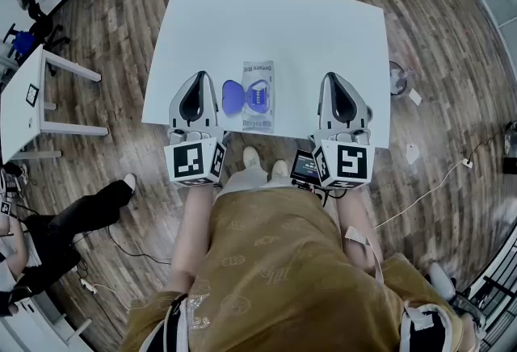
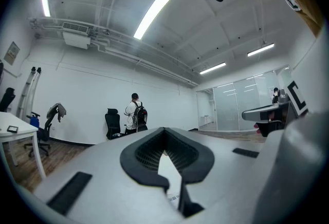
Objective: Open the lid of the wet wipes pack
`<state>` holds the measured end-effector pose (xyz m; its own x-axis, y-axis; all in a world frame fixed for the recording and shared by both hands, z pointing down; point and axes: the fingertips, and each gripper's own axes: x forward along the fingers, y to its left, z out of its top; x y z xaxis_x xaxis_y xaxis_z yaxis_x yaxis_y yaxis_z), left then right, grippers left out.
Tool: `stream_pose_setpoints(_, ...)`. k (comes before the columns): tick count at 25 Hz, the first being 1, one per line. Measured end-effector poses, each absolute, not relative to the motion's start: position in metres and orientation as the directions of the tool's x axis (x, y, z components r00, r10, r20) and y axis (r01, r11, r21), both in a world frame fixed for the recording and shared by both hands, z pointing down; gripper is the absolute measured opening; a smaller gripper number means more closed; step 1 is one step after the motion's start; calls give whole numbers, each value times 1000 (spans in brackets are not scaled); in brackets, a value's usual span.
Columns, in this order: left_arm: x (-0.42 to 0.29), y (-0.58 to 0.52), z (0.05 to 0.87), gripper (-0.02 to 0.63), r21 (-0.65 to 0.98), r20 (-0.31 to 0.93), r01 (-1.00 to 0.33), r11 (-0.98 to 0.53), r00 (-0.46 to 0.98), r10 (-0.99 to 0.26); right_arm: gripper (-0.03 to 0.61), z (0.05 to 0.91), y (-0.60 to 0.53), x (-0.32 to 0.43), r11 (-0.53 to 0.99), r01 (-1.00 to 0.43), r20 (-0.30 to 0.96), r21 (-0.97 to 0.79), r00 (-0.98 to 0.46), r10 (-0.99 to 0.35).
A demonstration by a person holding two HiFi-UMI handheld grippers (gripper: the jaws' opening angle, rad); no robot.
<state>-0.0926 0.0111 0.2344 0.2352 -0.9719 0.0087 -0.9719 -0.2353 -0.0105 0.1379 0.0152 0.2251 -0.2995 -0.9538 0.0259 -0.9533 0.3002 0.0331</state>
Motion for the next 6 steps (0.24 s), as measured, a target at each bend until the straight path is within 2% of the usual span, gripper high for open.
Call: stream_pose_setpoints(6, -92, 5, 235, 2, -22, 10, -972, -234, 234, -972, 9, 226, 14, 141, 299, -954, 28, 35, -298, -954)
